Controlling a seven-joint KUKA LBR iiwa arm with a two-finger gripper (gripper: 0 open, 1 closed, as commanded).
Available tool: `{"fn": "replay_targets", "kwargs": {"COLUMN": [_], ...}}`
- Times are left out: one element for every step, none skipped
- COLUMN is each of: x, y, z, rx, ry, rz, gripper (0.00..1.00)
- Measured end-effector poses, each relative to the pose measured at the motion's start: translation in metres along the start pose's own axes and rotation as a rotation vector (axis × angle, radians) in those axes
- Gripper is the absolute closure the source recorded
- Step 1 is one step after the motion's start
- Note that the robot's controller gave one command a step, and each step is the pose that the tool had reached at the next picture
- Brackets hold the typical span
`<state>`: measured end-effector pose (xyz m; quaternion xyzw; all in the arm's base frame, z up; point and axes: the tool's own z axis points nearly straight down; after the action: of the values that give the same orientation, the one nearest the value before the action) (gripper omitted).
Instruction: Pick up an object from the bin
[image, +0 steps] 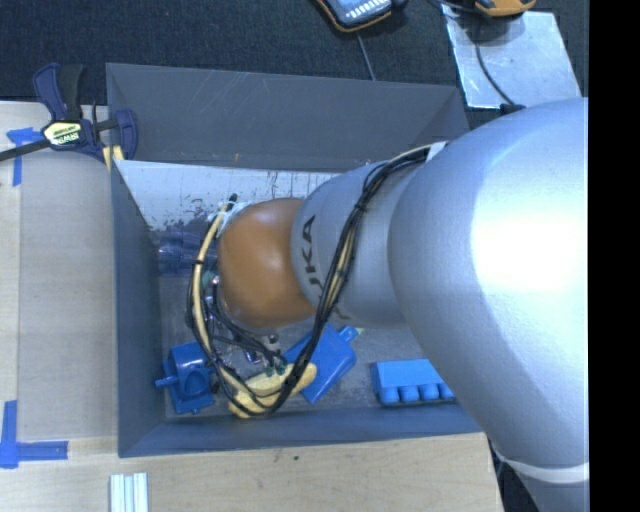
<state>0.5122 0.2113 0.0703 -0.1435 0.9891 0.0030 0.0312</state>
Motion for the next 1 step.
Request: {"fn": "replay_targets", "kwargs": {"x": [-0.0106], "y": [0.0136], "z": [0.0009], "rx": [0.002], "ry": [0.0], "rz": [-0.005], "gripper": [0.0]}}
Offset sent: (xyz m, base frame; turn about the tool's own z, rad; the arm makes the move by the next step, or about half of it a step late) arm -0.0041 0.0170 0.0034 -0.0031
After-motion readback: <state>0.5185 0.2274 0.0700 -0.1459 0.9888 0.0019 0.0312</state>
